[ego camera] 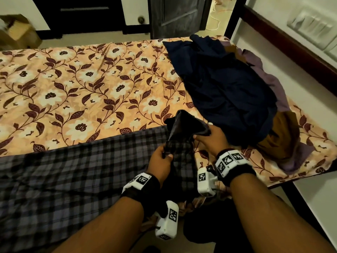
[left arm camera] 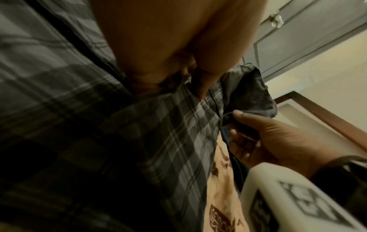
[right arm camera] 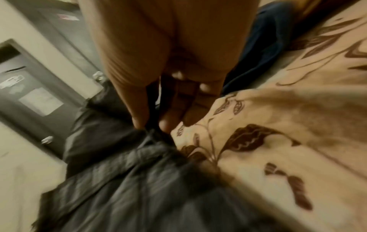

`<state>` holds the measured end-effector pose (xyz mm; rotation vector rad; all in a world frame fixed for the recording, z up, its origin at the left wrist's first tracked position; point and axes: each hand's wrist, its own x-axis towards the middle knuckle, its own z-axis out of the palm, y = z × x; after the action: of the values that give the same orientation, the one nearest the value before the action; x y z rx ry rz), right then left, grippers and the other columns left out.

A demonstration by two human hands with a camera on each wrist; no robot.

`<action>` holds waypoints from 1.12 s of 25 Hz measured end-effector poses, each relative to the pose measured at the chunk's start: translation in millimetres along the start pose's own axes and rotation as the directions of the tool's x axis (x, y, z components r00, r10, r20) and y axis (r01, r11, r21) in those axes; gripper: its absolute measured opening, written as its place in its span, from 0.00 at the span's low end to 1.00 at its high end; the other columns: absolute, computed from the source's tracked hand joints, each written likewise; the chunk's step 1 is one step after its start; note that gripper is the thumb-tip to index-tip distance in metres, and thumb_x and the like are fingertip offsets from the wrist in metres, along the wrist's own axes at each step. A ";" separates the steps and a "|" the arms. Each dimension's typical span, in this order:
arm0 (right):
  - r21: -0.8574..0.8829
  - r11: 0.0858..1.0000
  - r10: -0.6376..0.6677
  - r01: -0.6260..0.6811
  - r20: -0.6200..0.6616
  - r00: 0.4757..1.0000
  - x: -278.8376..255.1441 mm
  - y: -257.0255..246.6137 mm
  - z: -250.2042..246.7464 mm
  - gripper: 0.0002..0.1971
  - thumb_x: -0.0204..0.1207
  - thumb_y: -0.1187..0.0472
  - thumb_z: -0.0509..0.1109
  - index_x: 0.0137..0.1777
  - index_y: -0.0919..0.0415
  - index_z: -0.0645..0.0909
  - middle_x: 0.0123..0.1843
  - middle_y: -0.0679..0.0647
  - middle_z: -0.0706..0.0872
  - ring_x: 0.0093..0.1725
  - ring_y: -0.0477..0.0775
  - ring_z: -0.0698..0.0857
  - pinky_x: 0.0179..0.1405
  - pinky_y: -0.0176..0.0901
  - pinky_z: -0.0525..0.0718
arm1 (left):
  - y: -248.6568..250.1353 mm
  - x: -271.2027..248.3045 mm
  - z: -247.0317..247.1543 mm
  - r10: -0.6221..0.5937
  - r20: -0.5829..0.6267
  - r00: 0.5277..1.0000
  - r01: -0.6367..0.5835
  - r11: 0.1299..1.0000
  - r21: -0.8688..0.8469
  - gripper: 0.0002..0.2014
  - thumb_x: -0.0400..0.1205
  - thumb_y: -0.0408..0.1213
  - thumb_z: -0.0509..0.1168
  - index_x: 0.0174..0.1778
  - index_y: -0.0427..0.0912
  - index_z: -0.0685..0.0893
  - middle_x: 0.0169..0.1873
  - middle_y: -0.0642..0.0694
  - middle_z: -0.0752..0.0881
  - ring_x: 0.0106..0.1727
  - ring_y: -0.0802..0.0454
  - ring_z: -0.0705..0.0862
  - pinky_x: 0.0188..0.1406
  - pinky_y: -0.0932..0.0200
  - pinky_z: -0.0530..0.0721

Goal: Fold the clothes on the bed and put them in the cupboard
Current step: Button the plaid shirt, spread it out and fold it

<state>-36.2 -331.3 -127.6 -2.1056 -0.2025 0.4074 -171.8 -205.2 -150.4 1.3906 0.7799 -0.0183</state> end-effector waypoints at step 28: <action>-0.166 0.947 -0.220 0.275 0.288 0.932 -28.8 5.5 16.7 0.24 0.68 0.76 0.74 0.63 0.59 0.81 0.59 0.53 0.80 0.58 0.49 0.79 0.60 0.39 0.78 | 55.5 35.7 -1.7 -0.235 -0.112 0.966 0.213 0.960 -0.182 0.09 0.83 0.38 0.68 0.51 0.34 0.86 0.51 0.32 0.89 0.52 0.32 0.88 0.57 0.33 0.86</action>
<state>-69.1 -329.6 -134.5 -2.1835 -0.6888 0.5341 -120.8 -176.2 -120.2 1.1464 1.0250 -0.0360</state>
